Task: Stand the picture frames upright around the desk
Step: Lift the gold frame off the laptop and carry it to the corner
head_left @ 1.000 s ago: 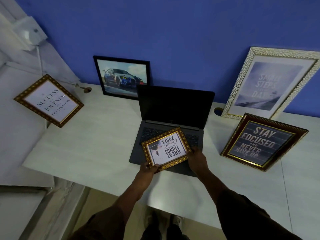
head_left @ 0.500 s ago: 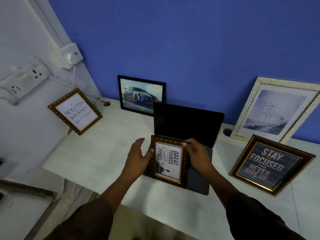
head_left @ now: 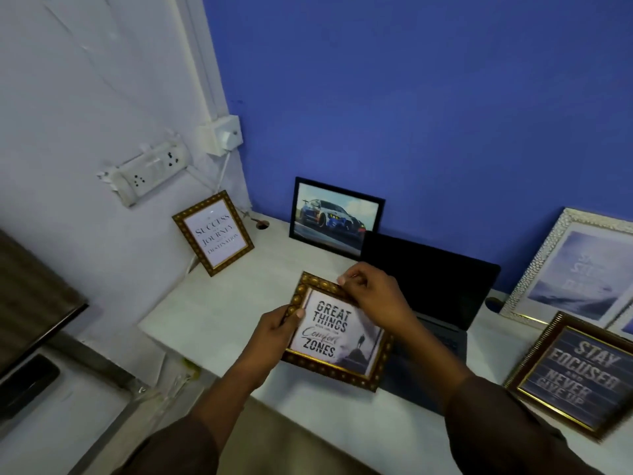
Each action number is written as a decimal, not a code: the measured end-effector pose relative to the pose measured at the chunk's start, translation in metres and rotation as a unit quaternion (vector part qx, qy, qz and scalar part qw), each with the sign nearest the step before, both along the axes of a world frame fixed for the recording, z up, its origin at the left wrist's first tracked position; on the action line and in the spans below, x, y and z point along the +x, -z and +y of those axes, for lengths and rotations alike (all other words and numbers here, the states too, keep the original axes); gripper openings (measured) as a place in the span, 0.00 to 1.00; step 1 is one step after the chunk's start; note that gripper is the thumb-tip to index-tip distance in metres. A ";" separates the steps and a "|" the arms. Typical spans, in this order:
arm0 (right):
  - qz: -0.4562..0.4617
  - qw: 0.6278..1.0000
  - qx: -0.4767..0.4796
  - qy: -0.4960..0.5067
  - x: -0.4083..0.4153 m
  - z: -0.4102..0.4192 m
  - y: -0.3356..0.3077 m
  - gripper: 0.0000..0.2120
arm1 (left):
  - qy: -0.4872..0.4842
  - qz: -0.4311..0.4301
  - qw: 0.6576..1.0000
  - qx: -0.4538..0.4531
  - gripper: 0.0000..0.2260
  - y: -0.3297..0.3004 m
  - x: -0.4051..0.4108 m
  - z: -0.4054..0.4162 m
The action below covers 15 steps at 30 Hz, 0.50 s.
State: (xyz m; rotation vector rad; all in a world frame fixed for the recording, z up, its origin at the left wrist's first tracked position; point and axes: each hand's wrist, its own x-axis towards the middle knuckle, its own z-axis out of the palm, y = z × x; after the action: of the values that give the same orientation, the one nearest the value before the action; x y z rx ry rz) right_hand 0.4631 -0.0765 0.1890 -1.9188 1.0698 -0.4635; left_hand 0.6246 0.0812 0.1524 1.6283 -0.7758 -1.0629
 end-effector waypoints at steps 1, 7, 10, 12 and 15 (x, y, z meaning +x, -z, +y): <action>0.007 0.999 -0.019 0.030 0.002 0.001 -0.001 0.12 | -0.032 0.028 0.999 -0.006 0.13 0.000 0.009 0.006; -0.081 0.973 0.081 0.200 0.022 0.033 0.009 0.18 | -0.128 0.133 0.982 -0.034 0.15 0.004 0.058 0.032; -0.165 0.922 0.290 0.195 0.047 0.059 0.012 0.22 | -0.134 0.156 0.978 -0.038 0.16 0.007 0.065 0.036; -0.198 0.896 0.328 0.224 0.061 0.065 0.019 0.22 | -0.136 0.184 0.973 -0.029 0.19 0.010 0.074 0.033; -0.209 0.886 0.323 0.258 0.071 0.054 0.030 0.20 | -0.104 0.294 0.950 0.004 0.28 0.012 0.089 0.025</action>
State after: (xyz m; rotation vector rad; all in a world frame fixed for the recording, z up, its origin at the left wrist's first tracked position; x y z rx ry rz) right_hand 0.5342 -0.0230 0.1590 -0.8844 1.2348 -0.6715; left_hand 0.7141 0.1060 0.1403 1.2590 -0.1978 -1.3021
